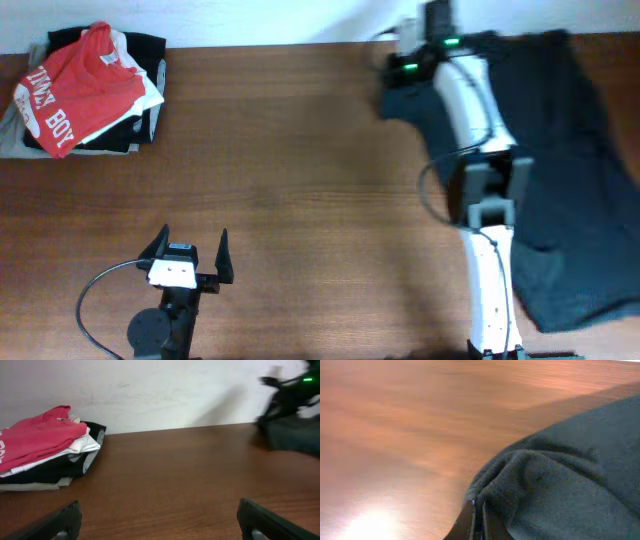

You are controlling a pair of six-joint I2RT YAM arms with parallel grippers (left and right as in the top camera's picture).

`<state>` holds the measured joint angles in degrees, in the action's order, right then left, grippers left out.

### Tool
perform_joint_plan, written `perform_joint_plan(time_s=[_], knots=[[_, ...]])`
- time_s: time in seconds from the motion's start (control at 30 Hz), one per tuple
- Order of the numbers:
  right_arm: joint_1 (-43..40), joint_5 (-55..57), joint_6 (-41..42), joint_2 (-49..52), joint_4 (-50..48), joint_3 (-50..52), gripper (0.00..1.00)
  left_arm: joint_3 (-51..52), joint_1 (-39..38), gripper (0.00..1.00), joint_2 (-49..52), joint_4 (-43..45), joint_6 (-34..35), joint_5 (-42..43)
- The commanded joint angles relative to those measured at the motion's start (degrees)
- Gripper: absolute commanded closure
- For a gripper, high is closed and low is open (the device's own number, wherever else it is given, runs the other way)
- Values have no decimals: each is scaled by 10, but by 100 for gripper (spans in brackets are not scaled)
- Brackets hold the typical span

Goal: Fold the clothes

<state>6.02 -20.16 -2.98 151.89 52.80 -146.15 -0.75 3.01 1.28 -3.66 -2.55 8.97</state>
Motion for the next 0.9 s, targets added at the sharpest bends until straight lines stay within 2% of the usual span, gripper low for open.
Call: perform_joint_plan(time_s=[0.0, 0.13, 0.17, 0.23, 0.33, 0.37, 0.4, 0.43, 0.57, 0.63, 0.67, 0.73, 0.8, 0.87], knots=[[134, -41, 39, -32, -1, -12, 96, 2, -2, 1, -3, -1, 3, 2], [301, -41, 70, -32, -1, -12, 96, 2, -2, 1, -3, -1, 3, 2], [323, -43, 97, -32, 6, -12, 96, 2, -2, 1, -3, -1, 3, 2], [356, -95, 102, -32, 13, -12, 96, 2, -2, 1, -3, -1, 3, 2], [386, -111, 112, -32, 15, -12, 96, 2, -2, 1, -3, -1, 3, 2], [390, -111, 112, -32, 15, -12, 90, 2, -2, 1, -3, -1, 3, 2], [391, -107, 111, -32, 15, -12, 39, 2, -2, 1, -3, -1, 3, 2], [388, -95, 107, -33, 15, -12, 27, 2, -2, 1, -3, -1, 3, 2], [312, 44, 108, -80, 37, -12, 19, 2, -2, 1, -3, -1, 3, 2], [246, 85, 108, -110, 62, -12, 10, 2, -2, 1, -3, -1, 3, 2], [209, 88, 108, -119, 80, -12, 1, 2, -2, 1, -3, -1, 3, 2], [131, 82, 110, -124, 130, -12, 1, 2, -2, 1, -3, -1, 3, 2], [44, 78, 110, -122, 226, -10, 1, 2, -2, 1, -3, -1, 3, 2], [3, 68, 113, -119, 246, 4, 1, 2, -2, 1, -3, -1, 3, 2]])
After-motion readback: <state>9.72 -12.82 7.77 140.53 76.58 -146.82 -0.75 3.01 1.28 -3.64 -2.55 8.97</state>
